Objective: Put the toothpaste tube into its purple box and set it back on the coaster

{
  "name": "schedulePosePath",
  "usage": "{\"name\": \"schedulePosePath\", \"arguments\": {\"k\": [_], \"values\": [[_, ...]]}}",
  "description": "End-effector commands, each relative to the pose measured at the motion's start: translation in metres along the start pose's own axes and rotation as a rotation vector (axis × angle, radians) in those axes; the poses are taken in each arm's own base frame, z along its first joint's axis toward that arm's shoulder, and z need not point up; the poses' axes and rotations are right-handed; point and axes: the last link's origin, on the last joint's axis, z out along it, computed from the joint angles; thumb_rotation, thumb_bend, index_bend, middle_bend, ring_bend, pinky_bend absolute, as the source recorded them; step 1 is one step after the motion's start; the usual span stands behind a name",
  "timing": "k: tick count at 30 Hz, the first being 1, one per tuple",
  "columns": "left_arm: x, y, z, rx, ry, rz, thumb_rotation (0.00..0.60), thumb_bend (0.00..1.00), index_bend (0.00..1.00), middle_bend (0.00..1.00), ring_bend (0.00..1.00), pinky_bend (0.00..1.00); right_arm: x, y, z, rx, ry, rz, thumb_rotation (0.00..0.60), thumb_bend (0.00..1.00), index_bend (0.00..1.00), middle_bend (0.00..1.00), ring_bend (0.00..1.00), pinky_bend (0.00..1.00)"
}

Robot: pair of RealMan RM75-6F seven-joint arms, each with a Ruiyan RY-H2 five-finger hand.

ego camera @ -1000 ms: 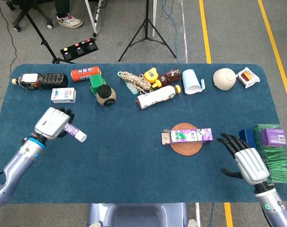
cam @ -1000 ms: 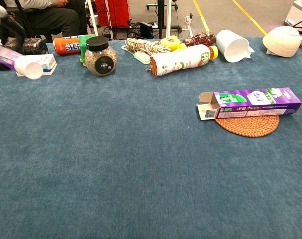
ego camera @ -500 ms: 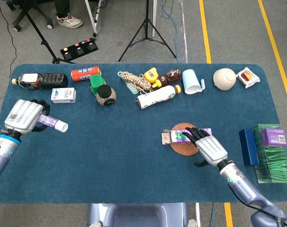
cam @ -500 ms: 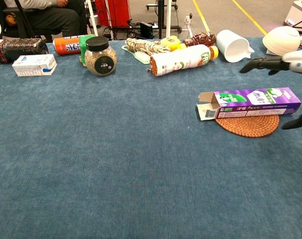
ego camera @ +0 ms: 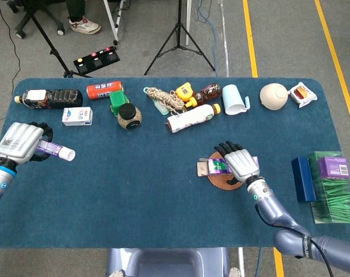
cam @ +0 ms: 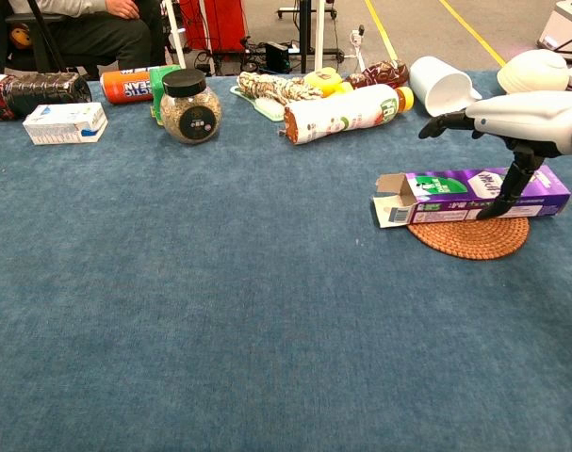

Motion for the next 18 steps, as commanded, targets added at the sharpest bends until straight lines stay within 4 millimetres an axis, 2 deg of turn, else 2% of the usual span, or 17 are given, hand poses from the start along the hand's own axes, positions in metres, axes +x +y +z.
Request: {"name": "schedulePosePath", "arguments": {"k": [1,11,18], "values": [[-0.002,-0.002,0.000,0.003,-0.005,-0.004,0.600,0.27,0.60,0.42,0.42,0.58,0.000,0.001,0.007,-0.030,-0.016,-0.015,0.600,0.00,0.11,0.12,0.08,0.17],[-0.007,-0.005,-0.001,0.005,-0.014,0.008,0.600,0.27,0.60,0.42,0.43,0.58,-0.010,0.010,0.019,-0.086,-0.033,-0.019,0.600,0.00,0.17,0.20,0.16,0.22],[-0.011,-0.006,0.001,0.011,-0.024,0.010,0.600,0.27,0.60,0.42,0.43,0.58,-0.018,0.010,0.025,-0.083,-0.018,-0.028,0.600,0.08,0.28,0.31,0.26,0.32]]}}
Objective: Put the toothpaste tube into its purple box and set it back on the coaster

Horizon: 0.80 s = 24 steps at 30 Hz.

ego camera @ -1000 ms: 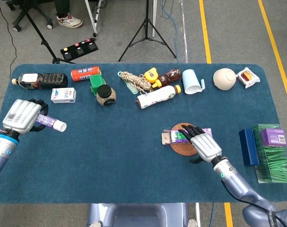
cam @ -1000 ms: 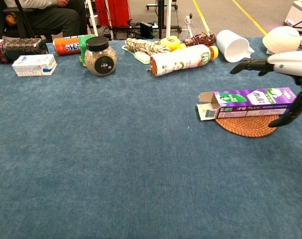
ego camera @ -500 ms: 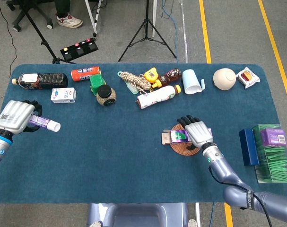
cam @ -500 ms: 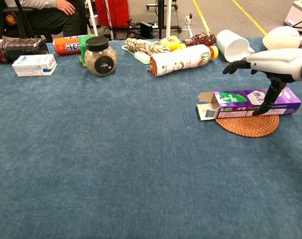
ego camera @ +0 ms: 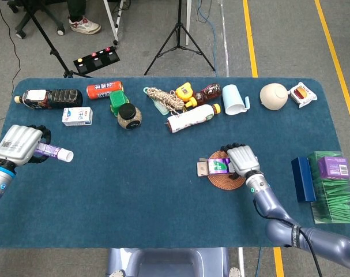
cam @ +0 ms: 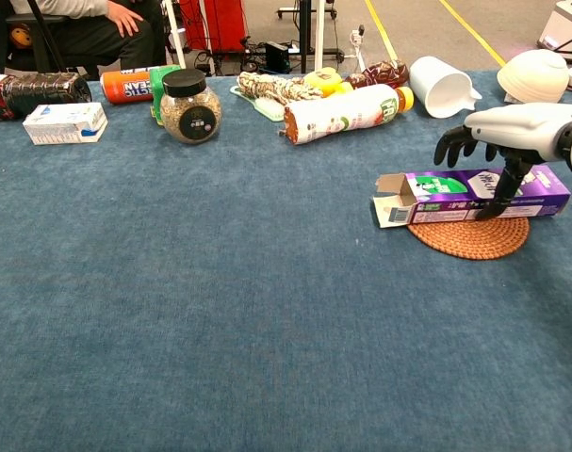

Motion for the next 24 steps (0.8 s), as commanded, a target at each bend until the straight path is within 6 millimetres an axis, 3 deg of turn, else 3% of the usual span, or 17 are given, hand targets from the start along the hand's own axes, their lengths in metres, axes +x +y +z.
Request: {"name": "schedulePosePath", "arguments": {"k": [1,7,15,19,24], "values": [[0.000,-0.001,0.000,0.003,0.001,0.002,0.600,0.28,0.60,0.42,0.43,0.58,-0.003,-0.001,0.002,0.006,0.010,-0.012,0.600,0.09,0.31,0.33,0.28,0.35],[0.001,-0.002,0.000,0.006,0.001,0.002,0.600,0.27,0.60,0.42,0.43,0.58,-0.005,-0.002,0.002,0.023,0.047,-0.016,0.600,0.21,0.41,0.43,0.38,0.49],[0.000,0.001,0.002,-0.002,0.001,-0.003,0.600,0.28,0.60,0.42,0.43,0.58,0.004,-0.009,-0.006,0.075,0.096,0.021,0.600,0.27,0.43,0.48,0.43,0.53],[0.000,0.013,0.003,-0.034,0.007,0.016,0.600,0.28,0.61,0.42,0.43,0.58,0.014,-0.024,-0.014,0.136,0.119,0.061,0.600,0.27,0.43,0.49,0.44,0.54],[0.002,0.044,0.007,-0.090,0.020,0.050,0.600,0.28,0.61,0.42,0.44,0.58,0.027,-0.057,-0.017,0.216,0.121,0.085,0.600,0.28,0.43,0.49,0.44,0.54]]}}
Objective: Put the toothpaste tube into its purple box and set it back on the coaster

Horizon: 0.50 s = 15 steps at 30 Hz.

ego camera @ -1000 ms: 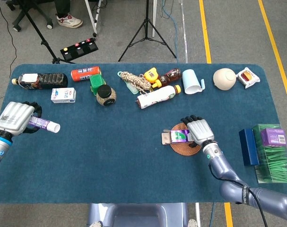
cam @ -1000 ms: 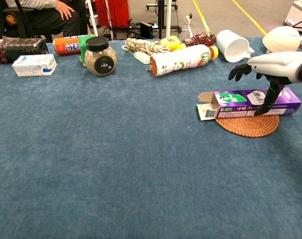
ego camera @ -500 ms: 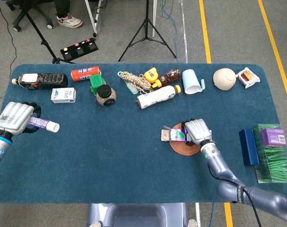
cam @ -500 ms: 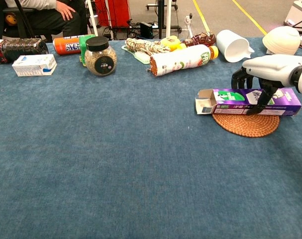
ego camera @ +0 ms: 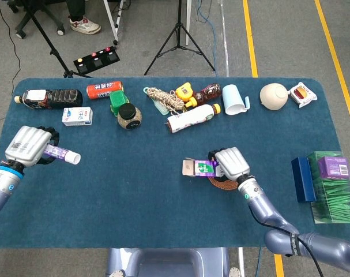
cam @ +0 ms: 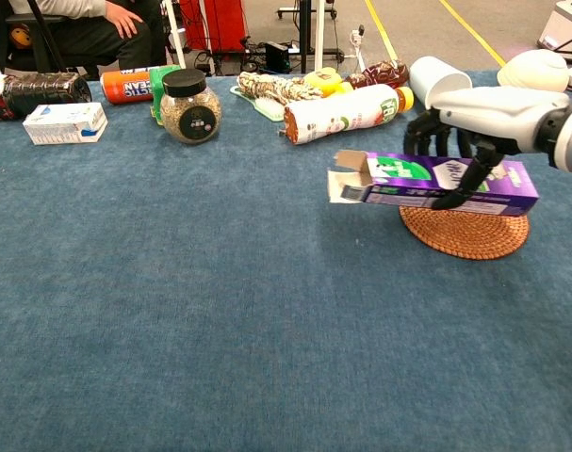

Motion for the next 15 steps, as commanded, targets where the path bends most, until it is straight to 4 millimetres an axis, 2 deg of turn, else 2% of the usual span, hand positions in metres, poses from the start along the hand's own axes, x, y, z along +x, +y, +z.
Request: {"name": "schedulePosePath", "arguments": {"k": [1,8,15], "values": [[0.002,0.028,0.007,-0.045,0.010,0.021,0.600,0.28,0.61,0.43,0.44,0.58,0.011,-0.027,0.007,0.055,0.012,0.001,0.600,0.28,0.44,0.49,0.44,0.54],[0.002,0.075,0.021,-0.086,-0.011,0.007,0.600,0.28,0.61,0.43,0.45,0.58,0.022,-0.071,0.019,0.085,0.044,-0.021,0.600,0.29,0.44,0.49,0.44,0.55],[0.002,0.106,0.031,-0.108,-0.020,0.013,0.600,0.27,0.61,0.43,0.45,0.59,0.031,-0.093,0.027,0.071,0.070,-0.022,0.600,0.29,0.44,0.49,0.44,0.55]]}}
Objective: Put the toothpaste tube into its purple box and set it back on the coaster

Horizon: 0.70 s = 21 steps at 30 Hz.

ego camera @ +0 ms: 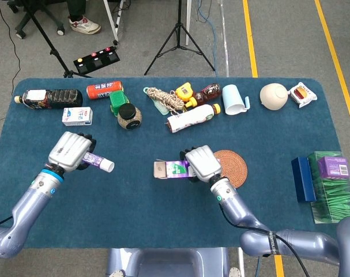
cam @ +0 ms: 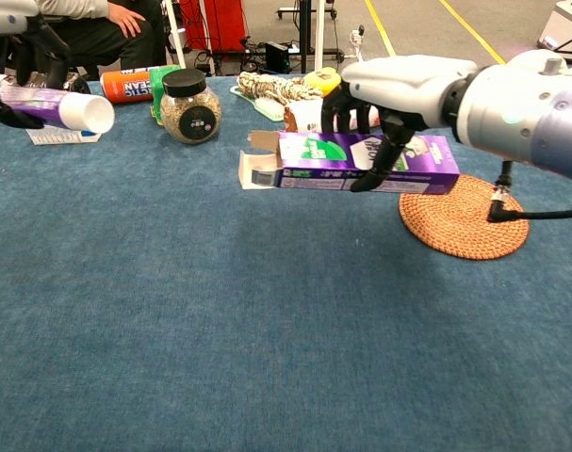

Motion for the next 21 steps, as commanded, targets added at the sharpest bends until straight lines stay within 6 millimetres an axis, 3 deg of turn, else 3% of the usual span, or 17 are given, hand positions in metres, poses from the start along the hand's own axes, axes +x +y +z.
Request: {"name": "schedulePosePath", "arguments": {"k": [1,11,21], "values": [[0.001,0.022,0.010,-0.012,-0.004,-0.012,0.600,0.27,0.61,0.43,0.45,0.59,0.008,-0.015,0.007,-0.010,0.020,0.018,0.600,0.29,0.44,0.49,0.44,0.56],[-0.001,0.052,0.029,-0.003,-0.055,-0.043,0.600,0.28,0.62,0.44,0.47,0.65,0.019,-0.032,0.012,-0.050,0.058,0.016,0.600,0.29,0.44,0.50,0.45,0.57],[0.014,0.078,0.034,0.041,-0.061,0.024,0.600,0.29,0.62,0.46,0.48,0.67,0.019,-0.046,0.008,-0.074,0.067,-0.041,0.600,0.29,0.44,0.50,0.45,0.57]]}}
